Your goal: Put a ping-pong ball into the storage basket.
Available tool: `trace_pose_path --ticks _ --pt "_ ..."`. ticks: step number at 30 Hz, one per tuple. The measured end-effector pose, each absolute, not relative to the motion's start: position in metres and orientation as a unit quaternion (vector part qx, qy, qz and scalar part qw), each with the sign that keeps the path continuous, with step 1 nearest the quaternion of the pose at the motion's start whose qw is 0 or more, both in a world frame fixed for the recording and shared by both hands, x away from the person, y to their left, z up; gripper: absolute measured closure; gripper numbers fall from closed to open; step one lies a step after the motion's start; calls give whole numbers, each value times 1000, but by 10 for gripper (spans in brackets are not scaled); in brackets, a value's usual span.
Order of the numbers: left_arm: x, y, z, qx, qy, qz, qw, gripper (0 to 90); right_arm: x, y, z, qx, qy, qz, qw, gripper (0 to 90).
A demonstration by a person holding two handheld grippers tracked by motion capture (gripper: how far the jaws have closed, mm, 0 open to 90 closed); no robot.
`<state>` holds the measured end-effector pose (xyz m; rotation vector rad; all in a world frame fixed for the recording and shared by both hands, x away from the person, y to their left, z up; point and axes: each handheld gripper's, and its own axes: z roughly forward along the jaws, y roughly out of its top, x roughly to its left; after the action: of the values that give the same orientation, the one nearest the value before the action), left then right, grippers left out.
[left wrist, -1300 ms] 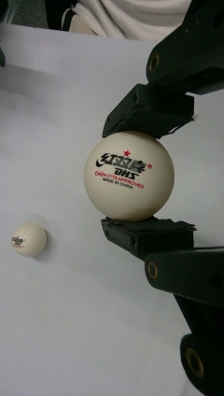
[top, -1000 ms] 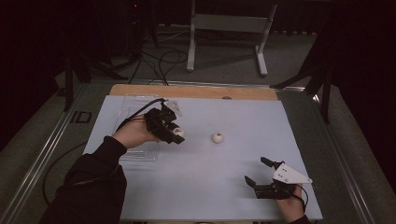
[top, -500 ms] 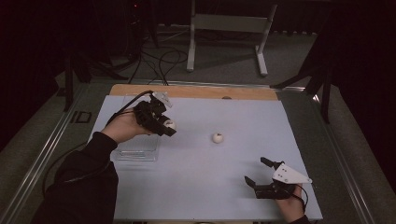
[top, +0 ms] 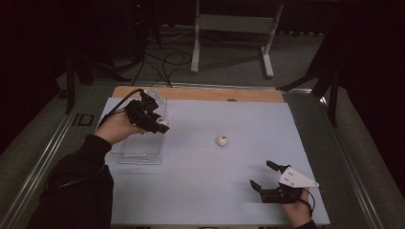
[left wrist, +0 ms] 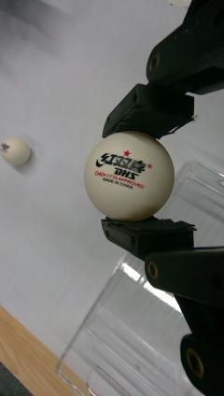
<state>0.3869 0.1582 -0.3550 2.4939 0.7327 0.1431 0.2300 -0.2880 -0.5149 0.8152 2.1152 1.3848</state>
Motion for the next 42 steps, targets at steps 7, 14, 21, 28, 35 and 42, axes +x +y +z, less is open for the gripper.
trace_pose_path --ticks 7,14,21,28,35,42 --pt "394 172 -359 913 305 62 265 521 230 -288 -515 297 773 507 240 88" --pt "399 178 -368 903 333 65 264 521 230 -288 -515 298 773 507 240 88" --pt "403 184 -378 892 360 72 264 521 230 -289 -515 298 773 507 240 88" --pt "408 187 -389 880 389 82 260 520 230 -289 -514 298 772 507 240 88" --pt "415 191 -407 874 410 68 251 520 230 -289 -515 299 772 508 240 88" --pt "418 190 -421 872 421 66 238 520 230 -289 -515 299 772 507 238 88"
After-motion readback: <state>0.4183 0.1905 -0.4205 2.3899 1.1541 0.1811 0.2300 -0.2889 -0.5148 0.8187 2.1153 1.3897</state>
